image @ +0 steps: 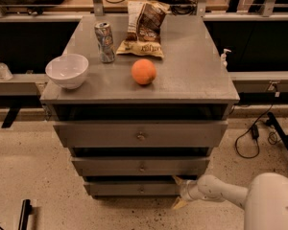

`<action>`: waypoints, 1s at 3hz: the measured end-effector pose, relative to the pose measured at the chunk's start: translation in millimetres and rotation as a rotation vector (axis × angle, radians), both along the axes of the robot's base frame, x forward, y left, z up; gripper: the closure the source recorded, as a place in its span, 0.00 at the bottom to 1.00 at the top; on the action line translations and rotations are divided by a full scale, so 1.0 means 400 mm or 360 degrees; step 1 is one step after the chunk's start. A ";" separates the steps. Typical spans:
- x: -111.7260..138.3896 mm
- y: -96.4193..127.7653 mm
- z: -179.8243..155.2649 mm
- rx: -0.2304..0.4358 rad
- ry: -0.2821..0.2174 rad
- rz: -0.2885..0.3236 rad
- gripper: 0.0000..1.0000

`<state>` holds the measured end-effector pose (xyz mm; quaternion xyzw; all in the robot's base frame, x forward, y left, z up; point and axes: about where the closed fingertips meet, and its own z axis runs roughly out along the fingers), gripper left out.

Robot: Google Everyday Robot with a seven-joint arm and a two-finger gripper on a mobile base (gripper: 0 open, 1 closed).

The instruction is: Open bottom drawer

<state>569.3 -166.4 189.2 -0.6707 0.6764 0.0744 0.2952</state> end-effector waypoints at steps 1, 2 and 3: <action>-0.046 -0.008 -0.022 0.0023 0.0015 -0.0022 0.49; -0.078 -0.005 -0.034 0.0031 0.0035 -0.0018 0.71; -0.078 -0.005 -0.029 0.0032 0.0036 -0.0017 0.87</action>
Offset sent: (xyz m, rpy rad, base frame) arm -0.0446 -0.0047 -0.0168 0.0222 0.0323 -0.0118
